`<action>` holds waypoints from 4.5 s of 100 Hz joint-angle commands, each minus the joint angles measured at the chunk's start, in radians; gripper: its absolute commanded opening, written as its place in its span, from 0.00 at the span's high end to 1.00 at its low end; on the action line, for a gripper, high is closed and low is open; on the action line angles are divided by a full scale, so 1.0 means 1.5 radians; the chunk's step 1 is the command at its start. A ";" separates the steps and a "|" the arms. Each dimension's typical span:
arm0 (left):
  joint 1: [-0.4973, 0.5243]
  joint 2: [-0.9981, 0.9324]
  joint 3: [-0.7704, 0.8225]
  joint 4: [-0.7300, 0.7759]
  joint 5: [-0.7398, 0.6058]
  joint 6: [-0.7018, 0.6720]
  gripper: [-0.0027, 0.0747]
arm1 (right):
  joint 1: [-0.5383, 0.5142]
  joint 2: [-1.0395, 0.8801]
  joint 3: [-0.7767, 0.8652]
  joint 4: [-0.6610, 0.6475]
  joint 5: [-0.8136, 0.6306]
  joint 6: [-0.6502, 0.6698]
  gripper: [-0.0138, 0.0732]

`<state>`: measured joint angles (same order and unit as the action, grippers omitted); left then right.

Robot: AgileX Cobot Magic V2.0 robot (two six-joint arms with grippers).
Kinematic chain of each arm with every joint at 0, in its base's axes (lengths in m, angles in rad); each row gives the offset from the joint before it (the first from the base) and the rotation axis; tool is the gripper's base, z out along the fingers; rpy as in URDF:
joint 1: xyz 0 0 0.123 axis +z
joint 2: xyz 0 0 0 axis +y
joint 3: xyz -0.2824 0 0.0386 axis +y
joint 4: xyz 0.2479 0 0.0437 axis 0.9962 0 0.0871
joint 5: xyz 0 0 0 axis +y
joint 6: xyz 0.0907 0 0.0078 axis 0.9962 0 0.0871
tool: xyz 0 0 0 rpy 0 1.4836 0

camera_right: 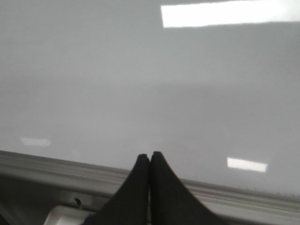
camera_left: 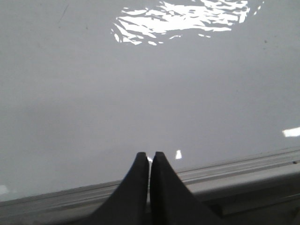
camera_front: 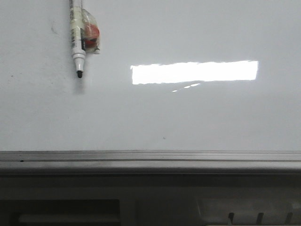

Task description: Write number 3 on whiteboard

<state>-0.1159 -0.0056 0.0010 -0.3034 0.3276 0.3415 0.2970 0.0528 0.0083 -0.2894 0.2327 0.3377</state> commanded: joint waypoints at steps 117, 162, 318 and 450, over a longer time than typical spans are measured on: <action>-0.082 0.515 -0.463 -0.308 0.215 0.087 0.47 | -0.003 0.205 -0.363 0.249 0.083 -0.028 0.33; -0.238 0.774 -0.571 -0.317 0.102 0.048 0.51 | -0.003 0.232 -0.383 0.249 0.097 -0.073 0.34; -0.384 0.669 -0.685 -0.257 0.300 0.630 0.99 | 0.358 0.676 -0.750 0.616 0.149 -0.852 0.34; -0.166 0.227 -0.478 -0.183 0.189 0.289 0.99 | 0.237 0.793 -0.740 0.633 0.027 -0.850 0.91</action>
<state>-0.3697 0.3498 -0.7136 -0.5377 0.6724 0.7899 0.6671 1.2491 -1.0773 0.6462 0.3394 -0.9425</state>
